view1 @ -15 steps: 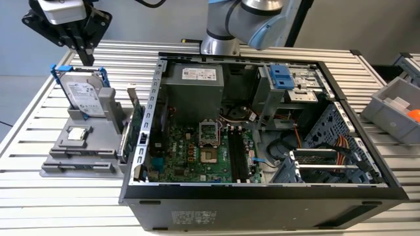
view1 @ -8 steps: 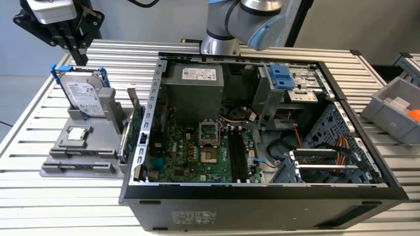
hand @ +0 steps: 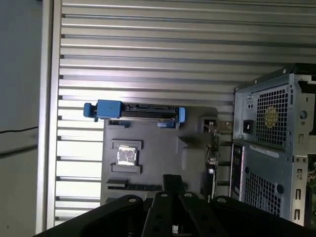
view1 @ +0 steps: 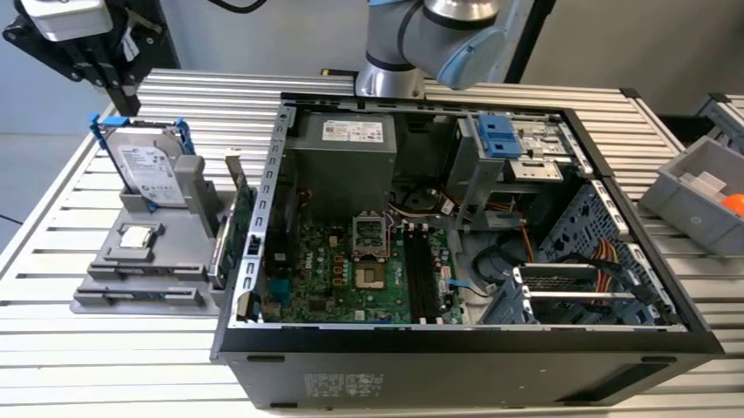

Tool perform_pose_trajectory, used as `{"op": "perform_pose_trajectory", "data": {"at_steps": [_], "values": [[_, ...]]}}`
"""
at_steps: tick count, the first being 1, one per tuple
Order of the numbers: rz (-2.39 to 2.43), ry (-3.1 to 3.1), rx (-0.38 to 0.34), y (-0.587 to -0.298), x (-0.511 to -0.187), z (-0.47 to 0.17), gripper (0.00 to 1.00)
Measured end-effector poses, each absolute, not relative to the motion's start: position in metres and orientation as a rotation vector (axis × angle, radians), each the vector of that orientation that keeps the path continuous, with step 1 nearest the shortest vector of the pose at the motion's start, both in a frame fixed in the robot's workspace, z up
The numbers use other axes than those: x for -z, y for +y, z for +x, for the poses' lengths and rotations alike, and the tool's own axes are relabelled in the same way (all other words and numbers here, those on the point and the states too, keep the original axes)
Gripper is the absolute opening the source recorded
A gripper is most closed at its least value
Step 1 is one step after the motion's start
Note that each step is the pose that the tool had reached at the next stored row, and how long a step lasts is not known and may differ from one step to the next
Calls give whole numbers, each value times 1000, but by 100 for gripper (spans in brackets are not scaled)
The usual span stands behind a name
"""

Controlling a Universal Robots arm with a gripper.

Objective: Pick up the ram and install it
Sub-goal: 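Reach for the ram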

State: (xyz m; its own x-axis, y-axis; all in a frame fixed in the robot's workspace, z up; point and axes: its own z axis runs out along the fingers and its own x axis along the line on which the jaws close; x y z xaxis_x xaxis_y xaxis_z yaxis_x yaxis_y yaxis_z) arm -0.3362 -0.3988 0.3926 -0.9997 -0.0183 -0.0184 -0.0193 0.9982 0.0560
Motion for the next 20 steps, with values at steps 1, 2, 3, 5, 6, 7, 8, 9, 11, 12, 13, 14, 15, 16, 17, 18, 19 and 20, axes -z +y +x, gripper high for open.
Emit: {"op": "perform_pose_trajectory", "data": {"at_steps": [1, 2, 3, 5, 6, 7, 8, 9, 11, 12, 13, 14, 15, 16, 17, 18, 19, 20], "values": [[-29, 3122, -88, -399, -393, -338, 0], [-29, 3122, -88, -399, -393, -340, 0], [-29, 3122, -88, -399, -393, -341, 0], [-29, 3122, -88, -399, -393, -345, 0], [-28, 3122, -88, -399, -393, -347, 0], [-28, 3122, -88, -399, -393, -348, 0], [-28, 3122, -88, -399, -393, -349, 0], [-28, 3122, -88, -399, -393, -350, 0], [-28, 3122, -88, -399, -393, -352, 0], [-27, 3122, -88, -399, -392, -352, 0], [-27, 3122, -88, -399, -392, -353, 0], [-26, 3122, -88, -399, -392, -354, 0], [-25, 3123, -88, -399, -392, -354, 0], [-24, 3123, -88, -399, -392, -355, 0], [-24, 3123, -88, -399, -392, -355, 0], [-24, 3123, -88, -399, -392, -356, 0], [-24, 3123, -88, -399, -392, -357, 0], [-24, 3123, -88, -399, -392, -357, 0]]}}
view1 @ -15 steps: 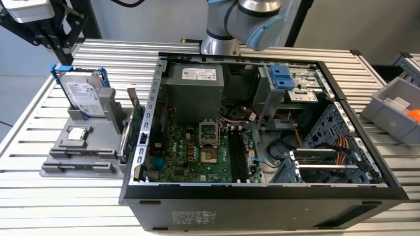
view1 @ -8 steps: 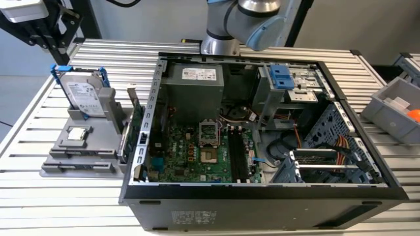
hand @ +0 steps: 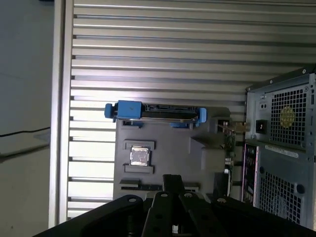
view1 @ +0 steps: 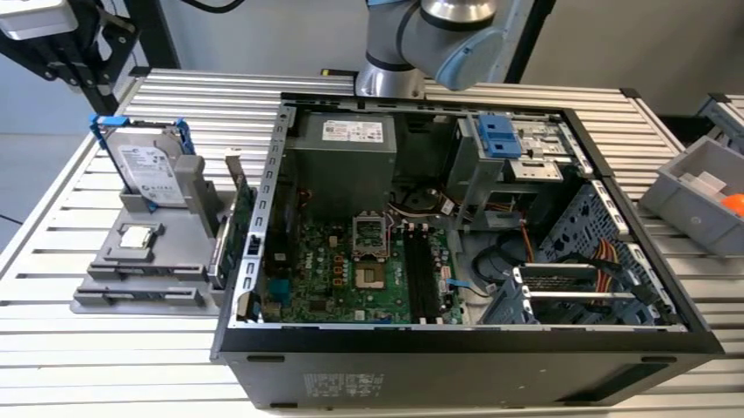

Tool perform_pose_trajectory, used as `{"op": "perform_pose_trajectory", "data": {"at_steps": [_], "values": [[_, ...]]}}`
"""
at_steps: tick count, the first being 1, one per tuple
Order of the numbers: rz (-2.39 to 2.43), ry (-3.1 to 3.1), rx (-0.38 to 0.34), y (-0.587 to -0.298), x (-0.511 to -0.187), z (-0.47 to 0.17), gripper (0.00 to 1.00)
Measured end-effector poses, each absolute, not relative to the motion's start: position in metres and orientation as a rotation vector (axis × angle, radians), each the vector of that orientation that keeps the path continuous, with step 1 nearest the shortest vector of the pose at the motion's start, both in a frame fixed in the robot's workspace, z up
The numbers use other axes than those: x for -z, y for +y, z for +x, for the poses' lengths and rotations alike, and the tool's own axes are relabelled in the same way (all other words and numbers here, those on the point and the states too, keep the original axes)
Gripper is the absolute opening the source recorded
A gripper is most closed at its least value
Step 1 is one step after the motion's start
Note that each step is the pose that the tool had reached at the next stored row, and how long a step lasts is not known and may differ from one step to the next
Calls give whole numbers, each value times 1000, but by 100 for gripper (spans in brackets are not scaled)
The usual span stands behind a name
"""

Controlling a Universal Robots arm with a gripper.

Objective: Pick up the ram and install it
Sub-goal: 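Reach for the ram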

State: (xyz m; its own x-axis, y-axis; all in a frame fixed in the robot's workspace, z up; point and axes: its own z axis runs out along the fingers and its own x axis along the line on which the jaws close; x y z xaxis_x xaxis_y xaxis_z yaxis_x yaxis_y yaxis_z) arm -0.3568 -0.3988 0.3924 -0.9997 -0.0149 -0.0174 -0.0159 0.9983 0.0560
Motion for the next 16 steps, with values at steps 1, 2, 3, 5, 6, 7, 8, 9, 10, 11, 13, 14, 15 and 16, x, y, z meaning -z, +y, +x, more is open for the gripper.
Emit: {"op": "perform_pose_trajectory", "data": {"at_steps": [1, 2, 3, 5, 6, 7, 8, 9, 10, 11, 13, 14, 15, 16], "values": [[-24, 3123, -88, -399, -392, -357, 0], [-24, 3123, -88, -399, -392, -357, 0], [-24, 3123, -88, -399, -392, -357, 0], [-24, 3123, -88, -401, -392, -357, 0], [-22, 3123, -88, -403, -392, -357, 0], [-21, 3123, -88, -405, -392, -357, 0], [-20, 3124, -88, -407, -392, -357, 0], [-19, 3124, -88, -409, -392, -357, 0], [-17, 3124, -88, -411, -392, -357, 0], [-16, 3125, -88, -414, -392, -357, 0], [-13, 3125, -88, -418, -392, -357, 0], [-12, 3125, -88, -420, -392, -357, 0], [-10, 3125, -88, -422, -392, -357, 0], [-9, 3125, -88, -424, -392, -357, 0]]}}
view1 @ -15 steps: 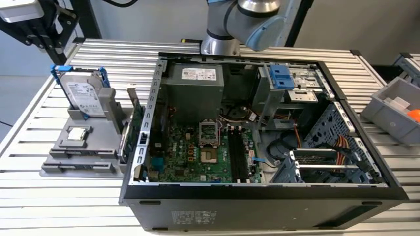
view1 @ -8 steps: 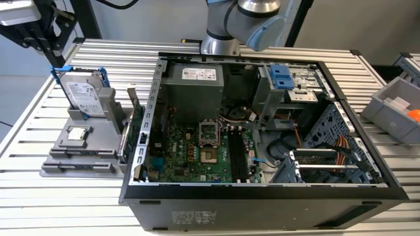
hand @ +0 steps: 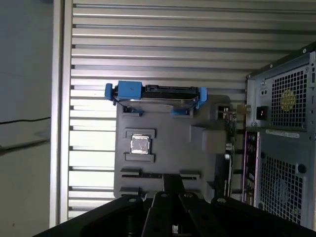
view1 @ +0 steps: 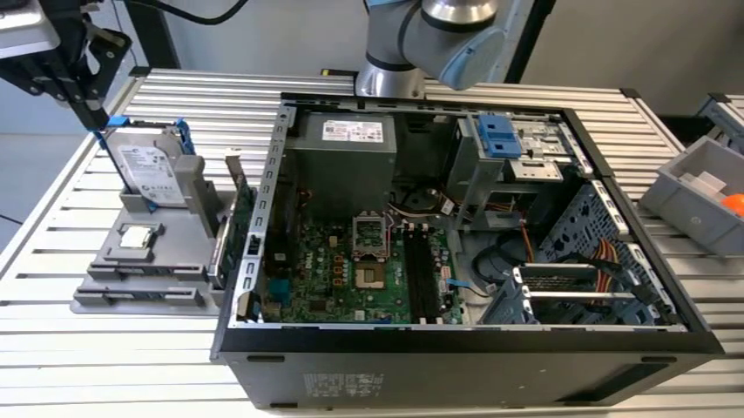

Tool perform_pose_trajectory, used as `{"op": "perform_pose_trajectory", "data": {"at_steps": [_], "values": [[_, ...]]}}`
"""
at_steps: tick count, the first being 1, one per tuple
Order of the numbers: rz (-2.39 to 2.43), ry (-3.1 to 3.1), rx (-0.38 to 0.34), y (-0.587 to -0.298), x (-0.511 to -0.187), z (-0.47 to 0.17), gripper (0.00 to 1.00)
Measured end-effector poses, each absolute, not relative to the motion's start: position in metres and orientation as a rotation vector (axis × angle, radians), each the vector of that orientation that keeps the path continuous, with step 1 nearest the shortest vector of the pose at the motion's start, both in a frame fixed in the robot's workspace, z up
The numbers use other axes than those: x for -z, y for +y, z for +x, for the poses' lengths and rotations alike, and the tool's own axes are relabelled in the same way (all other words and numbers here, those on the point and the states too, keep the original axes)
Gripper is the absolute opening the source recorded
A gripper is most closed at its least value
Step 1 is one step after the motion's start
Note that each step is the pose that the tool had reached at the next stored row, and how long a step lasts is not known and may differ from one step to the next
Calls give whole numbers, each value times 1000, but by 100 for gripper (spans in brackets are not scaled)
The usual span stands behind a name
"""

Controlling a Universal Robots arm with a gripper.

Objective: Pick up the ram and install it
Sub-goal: 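Reach for the ram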

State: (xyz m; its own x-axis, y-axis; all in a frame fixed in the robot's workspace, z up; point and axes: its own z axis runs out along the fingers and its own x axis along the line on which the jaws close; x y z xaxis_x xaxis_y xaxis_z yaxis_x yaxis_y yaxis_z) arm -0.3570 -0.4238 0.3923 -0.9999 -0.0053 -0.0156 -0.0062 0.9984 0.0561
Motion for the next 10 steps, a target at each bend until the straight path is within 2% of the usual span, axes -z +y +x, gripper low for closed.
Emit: {"op": "perform_pose_trajectory", "data": {"at_steps": [10], "values": [[2, 3126, -88, -445, -392, -357, 0]]}}
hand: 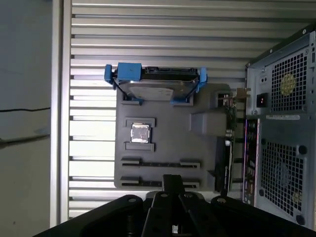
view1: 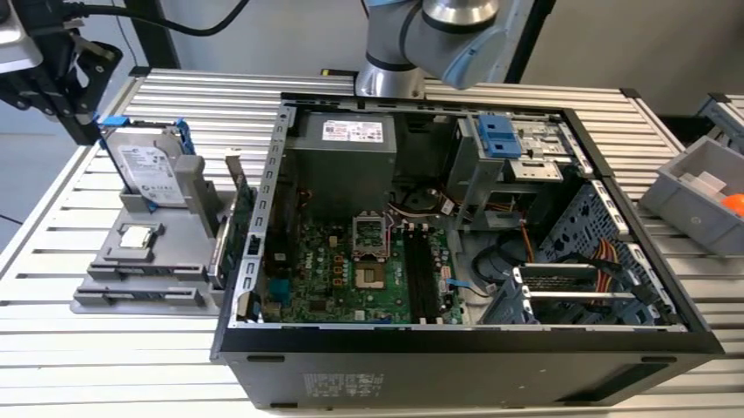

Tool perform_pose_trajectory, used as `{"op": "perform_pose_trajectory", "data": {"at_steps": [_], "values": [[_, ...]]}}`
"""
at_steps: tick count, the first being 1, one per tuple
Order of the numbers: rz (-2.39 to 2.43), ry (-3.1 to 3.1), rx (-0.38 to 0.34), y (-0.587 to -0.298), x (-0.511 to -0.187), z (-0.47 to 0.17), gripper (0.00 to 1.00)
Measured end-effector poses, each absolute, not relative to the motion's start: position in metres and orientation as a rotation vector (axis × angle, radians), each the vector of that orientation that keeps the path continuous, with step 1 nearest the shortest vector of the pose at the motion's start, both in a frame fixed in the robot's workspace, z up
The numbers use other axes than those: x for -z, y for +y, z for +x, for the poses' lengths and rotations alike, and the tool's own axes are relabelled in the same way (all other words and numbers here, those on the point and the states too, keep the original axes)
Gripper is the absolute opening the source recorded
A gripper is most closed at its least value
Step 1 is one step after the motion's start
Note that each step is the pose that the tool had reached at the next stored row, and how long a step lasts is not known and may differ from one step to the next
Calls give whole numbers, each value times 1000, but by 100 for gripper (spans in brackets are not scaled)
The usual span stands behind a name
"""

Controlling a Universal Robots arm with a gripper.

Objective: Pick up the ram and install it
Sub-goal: 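Reach for the ram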

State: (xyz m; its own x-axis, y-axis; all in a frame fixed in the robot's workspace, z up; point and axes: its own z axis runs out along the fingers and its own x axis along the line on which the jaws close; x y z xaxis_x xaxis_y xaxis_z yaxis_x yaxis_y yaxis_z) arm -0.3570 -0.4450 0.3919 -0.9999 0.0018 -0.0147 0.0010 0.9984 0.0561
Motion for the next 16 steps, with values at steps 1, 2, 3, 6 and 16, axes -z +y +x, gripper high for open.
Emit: {"op": "perform_pose_trajectory", "data": {"at_steps": [1, 2, 3, 6, 16], "values": [[3, 3126, -88, -447, -392, -357, 0], [4, 3126, -88, -449, -392, -357, 0], [5, 3126, -88, -451, -392, -357, 0], [8, 3126, -88, -457, -392, -357, 0], [17, 3125, -88, -476, -391, -357, 0]]}}
